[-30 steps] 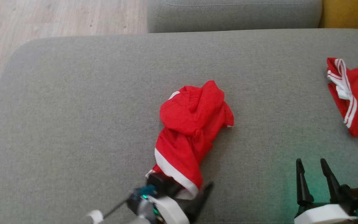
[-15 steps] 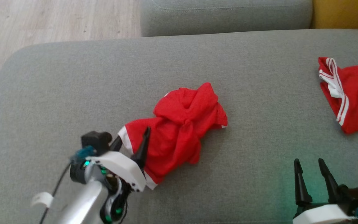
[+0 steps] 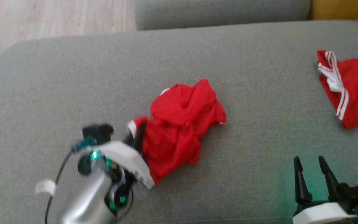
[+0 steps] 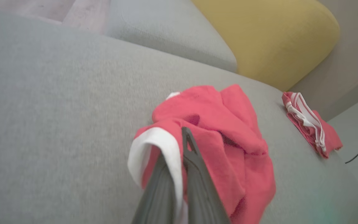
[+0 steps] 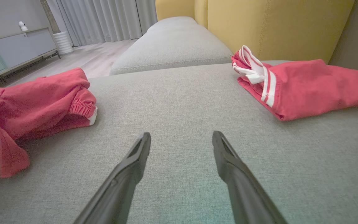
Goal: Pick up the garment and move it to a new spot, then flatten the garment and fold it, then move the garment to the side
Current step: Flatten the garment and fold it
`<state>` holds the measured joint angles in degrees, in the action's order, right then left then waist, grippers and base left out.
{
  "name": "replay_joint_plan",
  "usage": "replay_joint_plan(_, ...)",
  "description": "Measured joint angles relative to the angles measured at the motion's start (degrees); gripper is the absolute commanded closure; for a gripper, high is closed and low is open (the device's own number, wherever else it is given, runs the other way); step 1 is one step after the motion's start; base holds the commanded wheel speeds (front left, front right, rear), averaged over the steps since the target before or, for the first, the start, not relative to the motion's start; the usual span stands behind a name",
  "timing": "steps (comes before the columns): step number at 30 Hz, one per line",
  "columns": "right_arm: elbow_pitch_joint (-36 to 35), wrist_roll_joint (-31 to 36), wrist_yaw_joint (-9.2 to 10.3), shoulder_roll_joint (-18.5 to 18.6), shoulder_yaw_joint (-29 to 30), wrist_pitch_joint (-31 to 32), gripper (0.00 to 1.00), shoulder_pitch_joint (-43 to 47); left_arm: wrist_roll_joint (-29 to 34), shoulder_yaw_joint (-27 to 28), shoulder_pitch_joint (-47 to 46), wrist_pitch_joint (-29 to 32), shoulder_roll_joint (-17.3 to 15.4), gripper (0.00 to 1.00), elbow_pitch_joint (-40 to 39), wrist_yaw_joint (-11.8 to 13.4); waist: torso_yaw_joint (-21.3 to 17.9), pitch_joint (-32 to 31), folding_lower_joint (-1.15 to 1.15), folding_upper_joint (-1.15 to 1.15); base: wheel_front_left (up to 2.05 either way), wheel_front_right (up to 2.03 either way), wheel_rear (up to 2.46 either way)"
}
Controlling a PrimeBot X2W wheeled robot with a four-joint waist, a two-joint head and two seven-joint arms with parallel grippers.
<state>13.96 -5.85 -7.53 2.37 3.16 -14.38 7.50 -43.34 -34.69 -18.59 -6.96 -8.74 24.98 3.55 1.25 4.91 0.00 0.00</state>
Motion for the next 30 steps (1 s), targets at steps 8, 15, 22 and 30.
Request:
replay_joint_plan(8, -0.8, 0.5, 0.0, 0.0, -0.4, 0.0, 0.0, -3.9, 0.4, 2.5, -9.0, -3.2, 0.2, 1.0, 3.5, -0.6, -0.2, 4.5, 0.0, 0.0, 0.0, 0.0, 0.0)
replay_joint_plan(15, -0.8, 0.5, 0.0, 0.0, 0.2, 0.0, 0.0, -4.5, -2.0, 8.8, -11.5, -6.0, 0.1, 1.0, 2.3, 0.2, 0.6, 5.5, 0.0, 0.0, 0.0, 0.0, 0.0)
replay_joint_plan(22, -0.5, 0.4, 0.0, 0.0, 0.5, 0.0, 0.0, -4.5, -0.7, 16.2, -14.3, -7.3, -2.3, 1.0, -0.8, 7.3, 2.2, 4.5, 0.0, 0.0, 0.0, 0.0, 0.0)
replay_joint_plan(30, 0.0, 0.3, 0.0, 0.0, 0.1, 0.0, 0.0, -4.5, 0.1, 16.8, -8.1, -7.3, -2.4, 1.0, 2.8, 7.8, 3.4, 3.8, 0.0, 0.0, 0.0, 0.0, 0.0)
